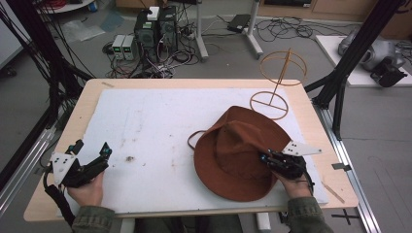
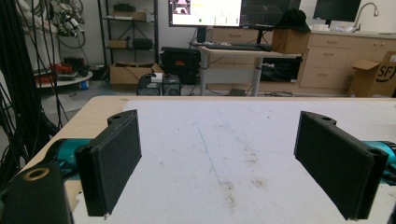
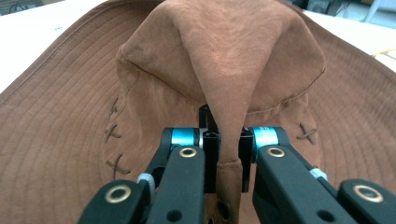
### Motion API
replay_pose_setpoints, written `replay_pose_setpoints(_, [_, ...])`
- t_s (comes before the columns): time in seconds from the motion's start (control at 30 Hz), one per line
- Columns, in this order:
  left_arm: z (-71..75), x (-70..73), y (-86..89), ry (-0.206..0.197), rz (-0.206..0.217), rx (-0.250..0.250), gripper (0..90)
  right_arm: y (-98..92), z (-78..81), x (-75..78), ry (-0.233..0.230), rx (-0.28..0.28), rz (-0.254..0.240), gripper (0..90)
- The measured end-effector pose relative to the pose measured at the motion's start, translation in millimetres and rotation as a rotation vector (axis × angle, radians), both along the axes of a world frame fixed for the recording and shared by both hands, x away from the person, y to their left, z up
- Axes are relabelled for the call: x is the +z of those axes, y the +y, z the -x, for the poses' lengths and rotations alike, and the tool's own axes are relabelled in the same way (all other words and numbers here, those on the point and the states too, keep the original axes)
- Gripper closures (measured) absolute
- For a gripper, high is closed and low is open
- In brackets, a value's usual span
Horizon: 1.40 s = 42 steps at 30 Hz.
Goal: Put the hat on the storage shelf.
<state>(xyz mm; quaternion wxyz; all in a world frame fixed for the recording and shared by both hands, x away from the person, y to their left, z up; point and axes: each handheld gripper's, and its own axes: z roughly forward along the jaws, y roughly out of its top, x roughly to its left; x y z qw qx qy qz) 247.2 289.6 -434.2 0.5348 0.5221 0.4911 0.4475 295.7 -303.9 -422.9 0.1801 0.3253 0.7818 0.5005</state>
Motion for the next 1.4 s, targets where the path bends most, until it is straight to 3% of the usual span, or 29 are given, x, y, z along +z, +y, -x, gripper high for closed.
replay_pose_setpoints(0.03, [0.0,0.0,0.0,0.0,-0.001,0.0,15.0,0.8,0.5,2.4,0.019,-0.015,0.0,87.9])
replay_pose_setpoints(0.23, [0.0,0.4,-1.3,-0.002,-0.006,-0.004,15.0,3.3,2.9,4.2,0.011,-0.025,0.004,88.0])
replay_pose_setpoints(0.57, [1.5,1.5,-1.4,-0.005,0.001,0.0,15.0,6.5,7.2,10.9,-0.025,-0.024,-0.013,88.0])
replay_pose_setpoints(0.77, [1.7,1.8,-2.1,-0.009,-0.003,0.001,15.0,10.9,11.3,15.4,-0.069,-0.043,-0.024,88.0])
replay_pose_setpoints(0.8, [1.8,1.7,-1.8,-0.006,-0.002,0.001,15.0,12.7,12.8,17.9,-0.097,-0.05,-0.025,88.0])
replay_pose_setpoints(1.2, [1.1,1.4,-0.4,-0.006,0.004,0.002,15.0,14.2,20.2,29.2,-0.174,-0.082,-0.113,87.9])
replay_pose_setpoints(1.4, [3.1,2.0,0.8,-0.011,0.012,0.008,15.0,12.5,27.2,39.5,-0.239,-0.089,-0.147,87.9])
